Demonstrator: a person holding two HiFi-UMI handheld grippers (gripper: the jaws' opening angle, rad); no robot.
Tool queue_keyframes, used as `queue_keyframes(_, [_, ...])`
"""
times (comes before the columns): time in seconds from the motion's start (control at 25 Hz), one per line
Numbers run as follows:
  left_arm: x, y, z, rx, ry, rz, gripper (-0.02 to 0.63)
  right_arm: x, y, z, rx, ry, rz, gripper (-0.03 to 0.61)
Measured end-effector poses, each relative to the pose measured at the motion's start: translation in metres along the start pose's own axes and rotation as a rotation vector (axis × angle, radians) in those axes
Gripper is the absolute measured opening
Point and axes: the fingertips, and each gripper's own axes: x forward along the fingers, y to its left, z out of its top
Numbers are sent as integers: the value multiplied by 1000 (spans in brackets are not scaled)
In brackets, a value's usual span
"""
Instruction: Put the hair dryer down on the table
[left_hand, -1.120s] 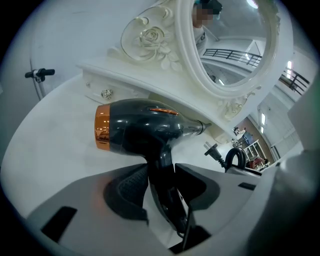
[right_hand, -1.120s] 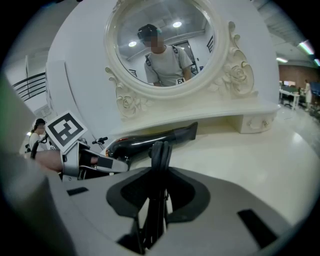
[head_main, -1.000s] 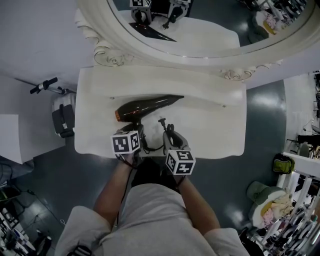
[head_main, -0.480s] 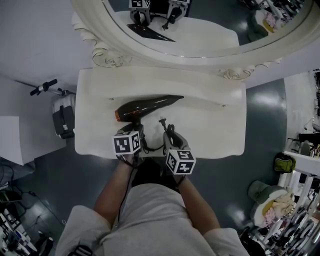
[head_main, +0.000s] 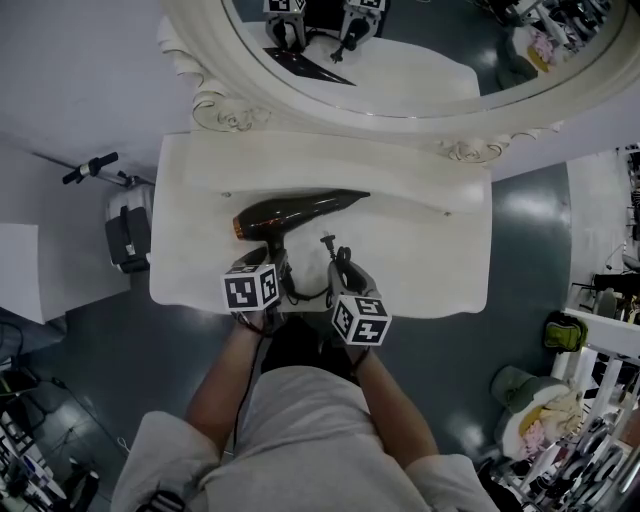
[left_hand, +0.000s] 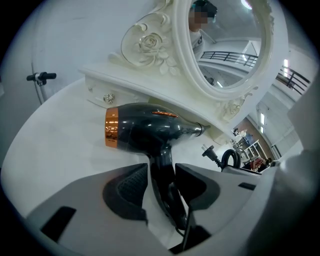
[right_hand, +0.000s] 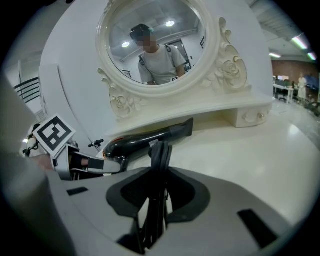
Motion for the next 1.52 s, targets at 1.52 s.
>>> queue_keyframes(1.52, [-47, 8, -38, 14, -63, -5, 8, 26, -8, -11, -37, 138, -64, 95])
